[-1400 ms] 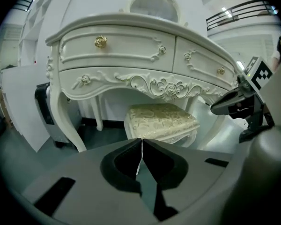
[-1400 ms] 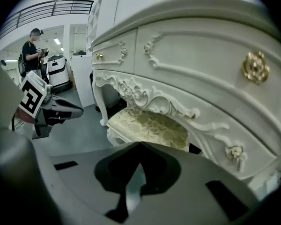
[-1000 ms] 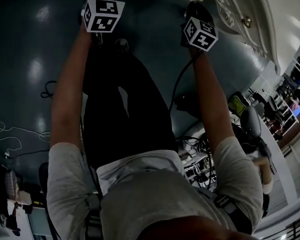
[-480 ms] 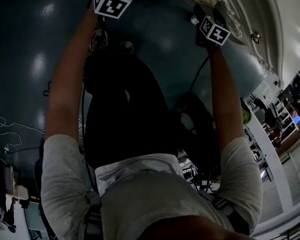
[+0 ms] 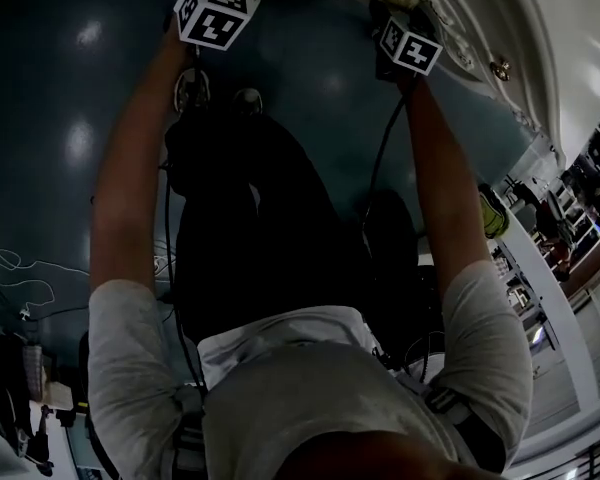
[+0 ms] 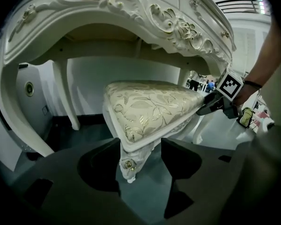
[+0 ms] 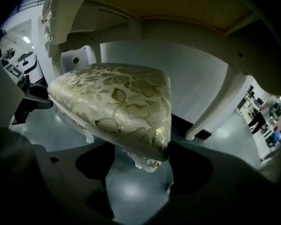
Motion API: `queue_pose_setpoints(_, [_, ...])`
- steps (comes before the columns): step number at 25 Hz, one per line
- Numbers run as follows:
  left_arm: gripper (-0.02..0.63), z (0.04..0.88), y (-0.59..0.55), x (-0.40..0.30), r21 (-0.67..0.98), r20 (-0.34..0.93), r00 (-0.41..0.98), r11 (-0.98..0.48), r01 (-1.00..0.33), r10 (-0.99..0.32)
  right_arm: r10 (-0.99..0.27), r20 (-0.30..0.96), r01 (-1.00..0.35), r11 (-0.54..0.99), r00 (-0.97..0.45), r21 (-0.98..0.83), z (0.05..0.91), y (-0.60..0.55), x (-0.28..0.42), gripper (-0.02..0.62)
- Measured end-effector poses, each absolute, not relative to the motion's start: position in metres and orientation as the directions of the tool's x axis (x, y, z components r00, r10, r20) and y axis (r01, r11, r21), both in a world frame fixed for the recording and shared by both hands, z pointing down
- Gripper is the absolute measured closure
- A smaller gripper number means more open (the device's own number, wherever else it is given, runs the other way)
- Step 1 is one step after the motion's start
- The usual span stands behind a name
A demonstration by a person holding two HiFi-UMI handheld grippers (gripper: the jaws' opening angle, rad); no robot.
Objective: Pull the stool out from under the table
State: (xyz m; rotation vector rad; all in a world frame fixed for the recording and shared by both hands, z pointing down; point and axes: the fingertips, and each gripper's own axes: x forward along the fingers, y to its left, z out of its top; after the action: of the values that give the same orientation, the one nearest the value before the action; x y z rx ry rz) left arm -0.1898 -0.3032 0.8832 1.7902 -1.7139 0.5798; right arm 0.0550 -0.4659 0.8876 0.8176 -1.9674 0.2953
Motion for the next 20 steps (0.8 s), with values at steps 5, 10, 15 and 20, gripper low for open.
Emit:
queue_pose_setpoints(5, [0.347, 0.883, -0.304, -0.194, 0.181, 0.669, 0.068, 0.074, -0.981, -0.740, -0.404, 0.857, -0.628, 0.768, -0.320, 0.128, 0.883, -0.459, 0.048, 0.235])
queue_pose_setpoints(10, [0.351, 0.885, -0.298, -0.193, 0.215, 0.691, 0.070, 0.112, -0.970, -0.720, -0.374, 0.874, -0.643, 0.760, -0.309, 0.098, 0.882, -0.449, 0.051, 0.235])
queue_pose_setpoints(15, [0.353, 0.883, -0.273, -0.197, 0.224, 0.731, 0.079, 0.128, -0.966, -0.678, -0.338, 0.889, -0.642, 0.764, -0.309, 0.067, 0.879, -0.423, 0.048, 0.233])
queue_pose_setpoints(20, [0.353, 0.884, -0.244, -0.196, 0.238, 0.759, 0.079, 0.163, -0.957, -0.647, -0.303, 0.903, -0.632, 0.773, -0.305, 0.046, 0.879, -0.396, 0.046, 0.233])
